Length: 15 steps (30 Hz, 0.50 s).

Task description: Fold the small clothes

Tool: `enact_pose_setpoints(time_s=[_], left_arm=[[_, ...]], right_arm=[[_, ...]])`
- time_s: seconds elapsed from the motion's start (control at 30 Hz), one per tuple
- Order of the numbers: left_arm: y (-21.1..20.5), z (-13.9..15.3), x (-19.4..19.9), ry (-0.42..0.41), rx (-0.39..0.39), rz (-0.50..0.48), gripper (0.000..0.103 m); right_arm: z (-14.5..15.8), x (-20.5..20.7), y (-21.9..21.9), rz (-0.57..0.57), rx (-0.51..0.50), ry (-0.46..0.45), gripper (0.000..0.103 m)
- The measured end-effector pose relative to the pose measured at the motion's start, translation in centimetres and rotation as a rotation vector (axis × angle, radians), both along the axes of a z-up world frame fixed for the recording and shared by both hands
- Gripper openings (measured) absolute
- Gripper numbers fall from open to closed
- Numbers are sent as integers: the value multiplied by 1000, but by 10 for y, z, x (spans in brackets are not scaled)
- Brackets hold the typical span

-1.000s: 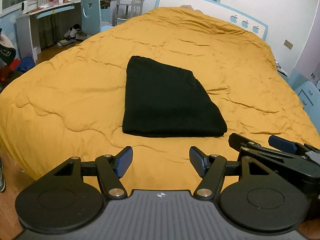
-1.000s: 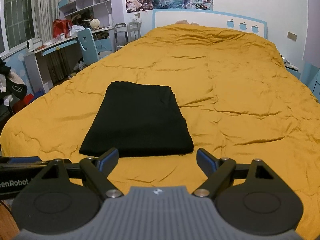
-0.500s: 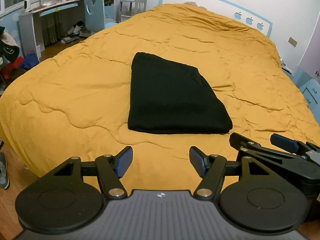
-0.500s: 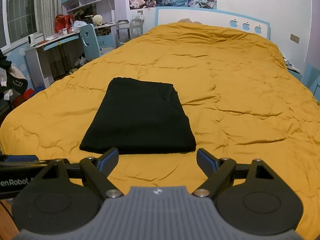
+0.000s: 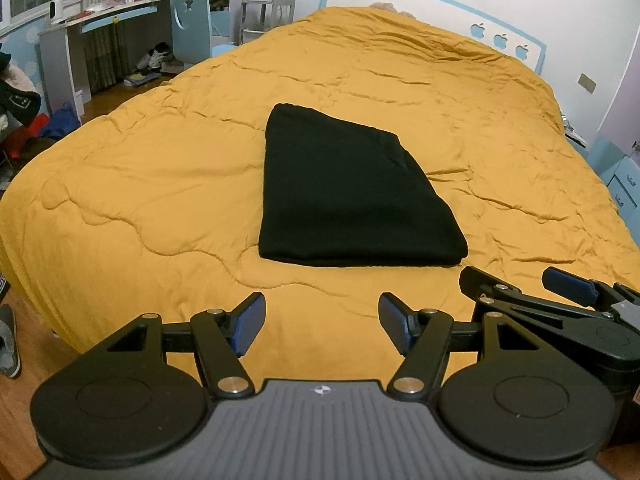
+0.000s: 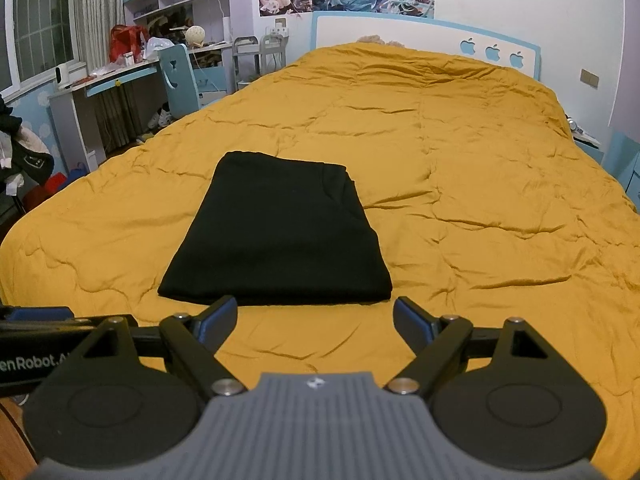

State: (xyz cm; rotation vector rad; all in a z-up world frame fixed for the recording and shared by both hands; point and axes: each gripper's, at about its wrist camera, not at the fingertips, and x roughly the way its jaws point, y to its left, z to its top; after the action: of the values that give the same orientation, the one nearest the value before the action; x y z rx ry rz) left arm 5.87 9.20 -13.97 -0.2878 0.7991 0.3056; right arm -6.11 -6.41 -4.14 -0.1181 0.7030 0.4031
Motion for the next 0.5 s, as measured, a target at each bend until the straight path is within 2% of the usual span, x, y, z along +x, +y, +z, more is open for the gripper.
enact_pose_setpoints(time_s=[0.5], left_arm=[[2, -1, 1, 11, 6, -1, 76]], right_arm=[[-2, -1, 1, -3, -5, 5, 81]])
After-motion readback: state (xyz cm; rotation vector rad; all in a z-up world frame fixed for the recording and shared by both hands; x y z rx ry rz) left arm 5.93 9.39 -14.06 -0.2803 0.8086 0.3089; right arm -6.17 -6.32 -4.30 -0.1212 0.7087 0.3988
